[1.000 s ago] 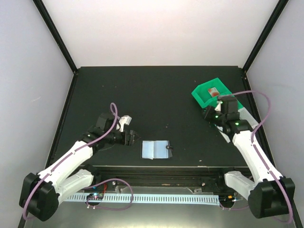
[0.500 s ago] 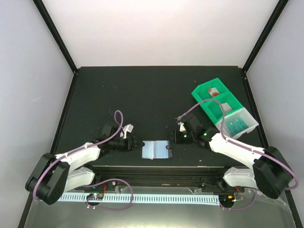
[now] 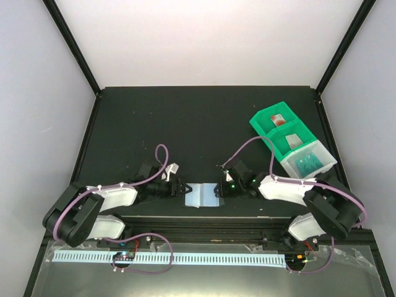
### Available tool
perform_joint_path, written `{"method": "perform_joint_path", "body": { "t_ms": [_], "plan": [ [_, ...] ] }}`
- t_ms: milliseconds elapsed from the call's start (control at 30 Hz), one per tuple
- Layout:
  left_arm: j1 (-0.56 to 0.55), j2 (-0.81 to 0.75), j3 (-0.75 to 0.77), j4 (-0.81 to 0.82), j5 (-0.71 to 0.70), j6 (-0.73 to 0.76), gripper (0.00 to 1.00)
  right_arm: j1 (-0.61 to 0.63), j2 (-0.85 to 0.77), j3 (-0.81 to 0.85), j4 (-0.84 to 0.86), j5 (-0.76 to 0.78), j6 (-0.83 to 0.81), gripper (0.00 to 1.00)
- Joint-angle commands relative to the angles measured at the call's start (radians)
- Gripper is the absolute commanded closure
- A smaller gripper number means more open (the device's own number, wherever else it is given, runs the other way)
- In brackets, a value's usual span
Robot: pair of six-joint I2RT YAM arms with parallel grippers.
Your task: Take the credit cards out of the card holder
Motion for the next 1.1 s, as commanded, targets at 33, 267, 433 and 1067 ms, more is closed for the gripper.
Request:
{"method": "perform_joint_path", "body": {
  "t_ms": [33, 267, 433, 1067],
  "plan": [
    [-0.017, 0.074, -0.012, 0.083, -0.012, -0.002, 0.44, 0.014, 0.052, -0.018, 0.083, -0.004, 0.017, 0.76],
    [-0.029, 0.111, -0.009, 0.138, 0.014, -0.034, 0.73, 0.022, 0.055, -0.037, 0.106, 0.024, 0.043, 0.81],
    [-0.041, 0.078, -0.006, 0.168, 0.041, -0.076, 0.88, 0.022, 0.049, -0.047, 0.117, 0.032, 0.059, 0.83],
    [-0.087, 0.054, 0.014, 0.138, -0.039, -0.124, 0.88, 0.022, 0.018, -0.034, 0.098, 0.069, 0.064, 0.84]
  ]
}}
